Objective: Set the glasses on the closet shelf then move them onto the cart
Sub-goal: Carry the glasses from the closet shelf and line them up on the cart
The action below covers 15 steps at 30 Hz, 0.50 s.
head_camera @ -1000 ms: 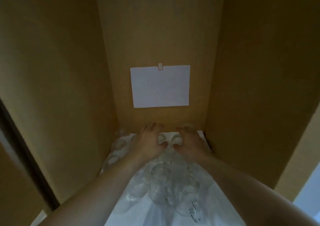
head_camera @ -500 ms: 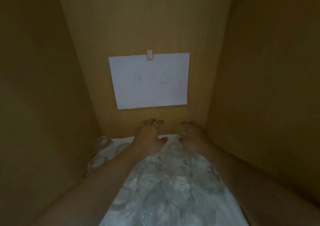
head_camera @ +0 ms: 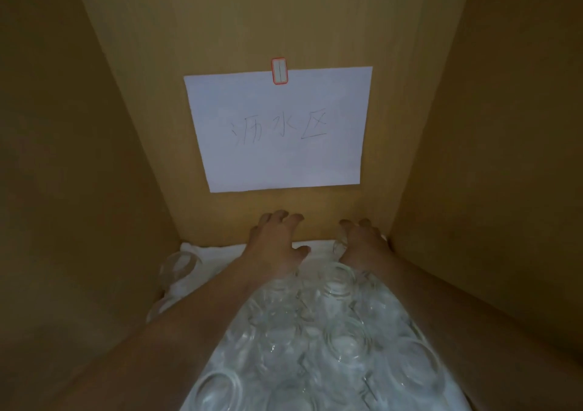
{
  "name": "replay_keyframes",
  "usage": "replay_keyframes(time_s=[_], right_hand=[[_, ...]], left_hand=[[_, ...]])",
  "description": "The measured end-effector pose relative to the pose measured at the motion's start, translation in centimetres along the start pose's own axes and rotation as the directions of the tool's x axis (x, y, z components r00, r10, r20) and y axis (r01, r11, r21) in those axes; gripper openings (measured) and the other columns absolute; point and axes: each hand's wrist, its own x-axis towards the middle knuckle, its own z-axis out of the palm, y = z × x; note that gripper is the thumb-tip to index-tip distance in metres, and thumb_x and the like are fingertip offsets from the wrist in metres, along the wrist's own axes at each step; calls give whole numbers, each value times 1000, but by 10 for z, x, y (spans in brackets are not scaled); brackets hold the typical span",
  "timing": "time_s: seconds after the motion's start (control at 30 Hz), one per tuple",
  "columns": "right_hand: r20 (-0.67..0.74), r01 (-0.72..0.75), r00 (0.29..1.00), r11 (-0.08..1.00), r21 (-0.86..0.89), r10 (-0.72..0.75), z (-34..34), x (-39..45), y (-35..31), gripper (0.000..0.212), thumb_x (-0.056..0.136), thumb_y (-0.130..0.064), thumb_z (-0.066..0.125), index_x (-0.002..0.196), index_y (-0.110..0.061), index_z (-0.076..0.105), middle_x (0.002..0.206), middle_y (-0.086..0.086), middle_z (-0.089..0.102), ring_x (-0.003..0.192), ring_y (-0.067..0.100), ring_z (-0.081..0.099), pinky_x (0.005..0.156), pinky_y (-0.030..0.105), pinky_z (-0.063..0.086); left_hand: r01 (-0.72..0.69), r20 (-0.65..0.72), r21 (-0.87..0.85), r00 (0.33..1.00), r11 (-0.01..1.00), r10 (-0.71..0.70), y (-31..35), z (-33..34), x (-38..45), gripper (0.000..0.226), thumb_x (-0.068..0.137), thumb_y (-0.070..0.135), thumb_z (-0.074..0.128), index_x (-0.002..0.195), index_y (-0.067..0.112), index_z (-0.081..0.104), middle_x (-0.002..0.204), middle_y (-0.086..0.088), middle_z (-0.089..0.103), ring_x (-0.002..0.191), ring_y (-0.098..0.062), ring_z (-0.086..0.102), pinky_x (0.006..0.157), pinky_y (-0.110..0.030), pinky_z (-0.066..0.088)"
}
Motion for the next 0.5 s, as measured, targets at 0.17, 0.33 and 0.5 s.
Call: replay_keyframes(time_s=[0.17,0.33,0.5], right_hand=[[-6,5,1000,1000,7,-5,-4,6,-5,83,82,-21,79,153,-22,36,143,15,35,129,33,44,102,31,46],[19,8,1000,997,76,-10,-11,3,-17,102,74,-25,89,157,-26,30,149,15,31,135,33,41,110,33,43],[-82,90,994,982,164,-78,-26,-7,-34,100,72,-20,90,155,-26,34,149,14,29,134,33,40,106,35,46]], left_hand=[[30,4,2,1000,1000,-31,-11,-1,-1,71,92,50,66,153,31,37,159,-5,34,145,-28,27,115,-44,34],[61,-38,-4,997,998,-61,-16,-20,-9,70,90,49,67,152,31,39,159,-5,34,146,-28,26,115,-44,34],[86,-73,19,994,996,-84,-20,-46,-23,69,91,47,66,153,31,38,159,-5,33,146,-28,25,116,-43,33]])
